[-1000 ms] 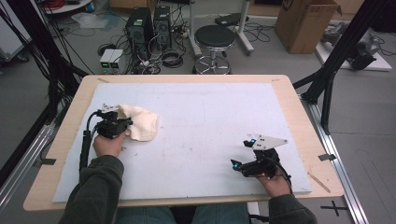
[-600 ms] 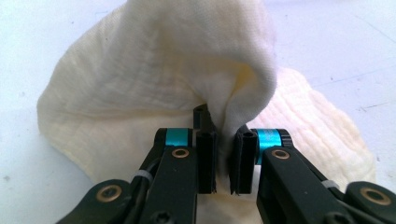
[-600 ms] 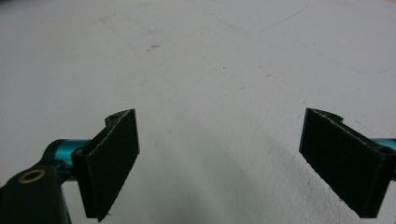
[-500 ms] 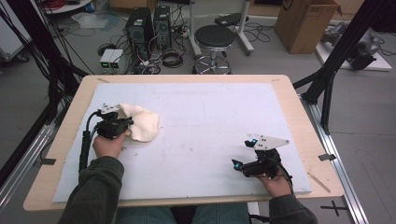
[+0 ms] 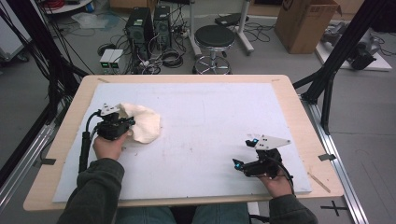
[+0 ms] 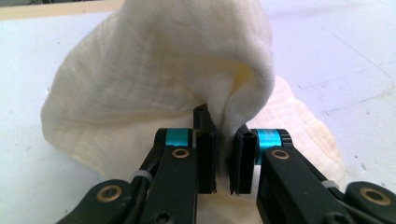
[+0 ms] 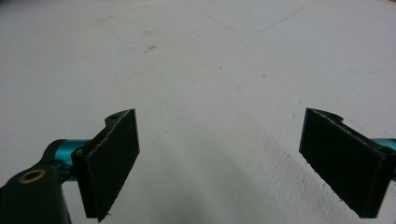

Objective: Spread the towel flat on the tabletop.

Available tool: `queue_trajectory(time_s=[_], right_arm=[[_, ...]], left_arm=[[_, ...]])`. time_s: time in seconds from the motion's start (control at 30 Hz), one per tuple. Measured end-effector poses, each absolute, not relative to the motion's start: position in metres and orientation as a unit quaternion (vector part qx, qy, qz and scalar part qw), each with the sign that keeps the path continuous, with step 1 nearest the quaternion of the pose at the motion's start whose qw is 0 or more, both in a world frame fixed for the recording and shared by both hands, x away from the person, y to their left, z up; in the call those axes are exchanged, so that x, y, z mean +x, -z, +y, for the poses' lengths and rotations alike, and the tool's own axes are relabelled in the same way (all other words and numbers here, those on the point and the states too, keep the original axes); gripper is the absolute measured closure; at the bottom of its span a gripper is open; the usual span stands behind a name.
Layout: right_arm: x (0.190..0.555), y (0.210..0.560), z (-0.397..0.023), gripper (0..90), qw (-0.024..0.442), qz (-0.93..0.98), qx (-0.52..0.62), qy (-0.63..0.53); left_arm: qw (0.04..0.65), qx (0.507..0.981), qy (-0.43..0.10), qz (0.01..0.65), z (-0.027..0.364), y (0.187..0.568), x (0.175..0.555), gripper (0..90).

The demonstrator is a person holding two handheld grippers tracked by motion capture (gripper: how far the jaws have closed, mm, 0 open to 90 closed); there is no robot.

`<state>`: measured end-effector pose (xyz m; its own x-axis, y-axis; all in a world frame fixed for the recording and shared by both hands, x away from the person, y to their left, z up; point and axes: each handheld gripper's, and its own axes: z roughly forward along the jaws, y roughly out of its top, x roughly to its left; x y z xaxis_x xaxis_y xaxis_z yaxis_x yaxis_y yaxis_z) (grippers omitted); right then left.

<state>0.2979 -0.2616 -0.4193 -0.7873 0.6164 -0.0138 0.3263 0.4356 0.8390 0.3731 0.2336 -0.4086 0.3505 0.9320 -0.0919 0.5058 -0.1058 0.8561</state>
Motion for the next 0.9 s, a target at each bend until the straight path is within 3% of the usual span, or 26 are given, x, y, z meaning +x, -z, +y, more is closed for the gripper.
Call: queue_trajectory(time_s=[0.9], right_arm=[[0.299, 0.419, -0.26, 11.5, 0.161, 0.832, 0.28, -0.45]], left_arm=[[0.474, 0.713, -0.221, 0.467, 0.19, 0.397, 0.358, 83.0]])
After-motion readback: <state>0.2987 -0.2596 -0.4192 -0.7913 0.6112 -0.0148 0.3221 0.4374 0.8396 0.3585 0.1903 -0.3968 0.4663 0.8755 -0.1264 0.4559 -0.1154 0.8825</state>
